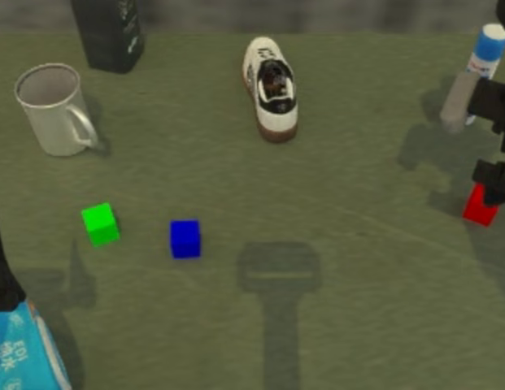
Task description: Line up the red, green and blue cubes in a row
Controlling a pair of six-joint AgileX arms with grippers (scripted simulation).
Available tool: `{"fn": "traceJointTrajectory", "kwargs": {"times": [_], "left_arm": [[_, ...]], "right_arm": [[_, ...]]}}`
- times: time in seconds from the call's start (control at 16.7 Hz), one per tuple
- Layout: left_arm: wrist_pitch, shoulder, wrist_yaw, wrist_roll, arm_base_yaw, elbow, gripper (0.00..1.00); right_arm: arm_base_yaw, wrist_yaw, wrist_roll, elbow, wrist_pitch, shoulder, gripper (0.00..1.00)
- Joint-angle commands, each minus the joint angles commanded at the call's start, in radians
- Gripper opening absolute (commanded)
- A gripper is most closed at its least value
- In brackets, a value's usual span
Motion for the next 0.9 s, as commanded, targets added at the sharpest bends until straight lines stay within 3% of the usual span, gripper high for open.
{"fn": "traceJointTrajectory", "kwargs": {"times": [0.24,0.6,0.9], "left_arm": [[0.0,0.0,0.0,0.0,0.0,0.0,1.0],[0.0,0.0,0.0,0.0,0.0,0.0,1.0],[0.0,0.0,0.0,0.0,0.0,0.0,1.0]], "right_arm": [[-0.002,0.0,-0.001,-0.032,0.042,0.015,1.0],[0.001,0.001,0.003,-0.167,0.281,0.108,1.0],[0.002,0.001,0.003,-0.184,0.306,0.122,1.0]]}}
